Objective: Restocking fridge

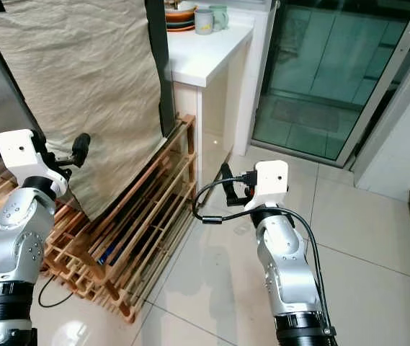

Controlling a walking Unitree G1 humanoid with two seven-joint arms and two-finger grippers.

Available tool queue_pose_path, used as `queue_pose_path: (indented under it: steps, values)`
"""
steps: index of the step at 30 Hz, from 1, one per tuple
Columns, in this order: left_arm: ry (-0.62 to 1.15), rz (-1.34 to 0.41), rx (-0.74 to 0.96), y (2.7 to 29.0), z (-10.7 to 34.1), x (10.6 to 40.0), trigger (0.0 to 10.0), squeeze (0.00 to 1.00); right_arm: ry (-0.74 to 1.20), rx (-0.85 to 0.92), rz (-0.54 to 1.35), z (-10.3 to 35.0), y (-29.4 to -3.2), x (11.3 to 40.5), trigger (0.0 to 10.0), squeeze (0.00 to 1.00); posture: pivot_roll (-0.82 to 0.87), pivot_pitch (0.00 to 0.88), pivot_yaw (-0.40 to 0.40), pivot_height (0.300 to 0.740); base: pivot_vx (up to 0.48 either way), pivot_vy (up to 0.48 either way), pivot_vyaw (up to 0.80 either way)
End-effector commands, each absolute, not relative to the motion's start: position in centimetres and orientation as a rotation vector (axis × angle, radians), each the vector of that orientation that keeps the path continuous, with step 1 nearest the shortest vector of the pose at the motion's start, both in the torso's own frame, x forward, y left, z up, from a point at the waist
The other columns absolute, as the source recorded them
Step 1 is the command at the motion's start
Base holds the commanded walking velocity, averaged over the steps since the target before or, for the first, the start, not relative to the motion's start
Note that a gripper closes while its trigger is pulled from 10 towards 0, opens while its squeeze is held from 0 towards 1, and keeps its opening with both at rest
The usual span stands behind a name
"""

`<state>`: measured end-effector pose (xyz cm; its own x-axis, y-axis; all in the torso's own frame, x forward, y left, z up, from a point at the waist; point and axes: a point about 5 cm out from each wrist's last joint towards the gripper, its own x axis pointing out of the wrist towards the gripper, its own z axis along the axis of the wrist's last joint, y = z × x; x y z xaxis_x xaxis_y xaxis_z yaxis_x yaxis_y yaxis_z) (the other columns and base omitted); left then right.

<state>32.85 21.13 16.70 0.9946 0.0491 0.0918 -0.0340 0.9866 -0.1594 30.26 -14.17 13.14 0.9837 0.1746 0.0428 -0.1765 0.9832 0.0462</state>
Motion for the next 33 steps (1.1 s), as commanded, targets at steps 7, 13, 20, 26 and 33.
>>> queue_pose_path:
  steps: [7,13,20,26,33]
  values:
    - [-0.172,-0.261,-0.239,17.1,18.6,33.7,10.0,0.0,0.005,0.041,0.183,12.4,-14.8,29.5,10.0,0.0,-0.15,0.0,0.069,0.74,0.0,0.0,0.0]
    - [-0.16,-0.573,-0.253,12.0,19.1,33.5,10.0,0.0,0.133,0.031,0.299,10.4,-14.5,28.2,10.0,0.0,-0.18,0.0,0.084,0.74,0.0,0.0,0.0]
    - [-0.211,-0.771,-0.312,7.3,20.7,33.1,10.0,0.0,0.183,0.017,0.329,9.6,-14.8,27.4,10.0,0.0,-0.2,0.0,0.091,0.74,0.0,0.0,0.0]
    - [-0.243,-0.906,-0.352,5.4,22.2,31.9,10.0,0.0,0.244,-0.015,0.379,8.9,-15.1,26.4,10.0,0.0,-0.21,0.0,0.105,0.74,0.0,0.0,0.0]
    - [-0.22,-0.881,-0.315,7.2,21.5,31.3,10.0,0.0,0.324,-0.039,0.41,7.9,-15.5,25.1,10.0,0.0,-0.22,0.0,0.12,0.74,0.0,0.0,0.0]
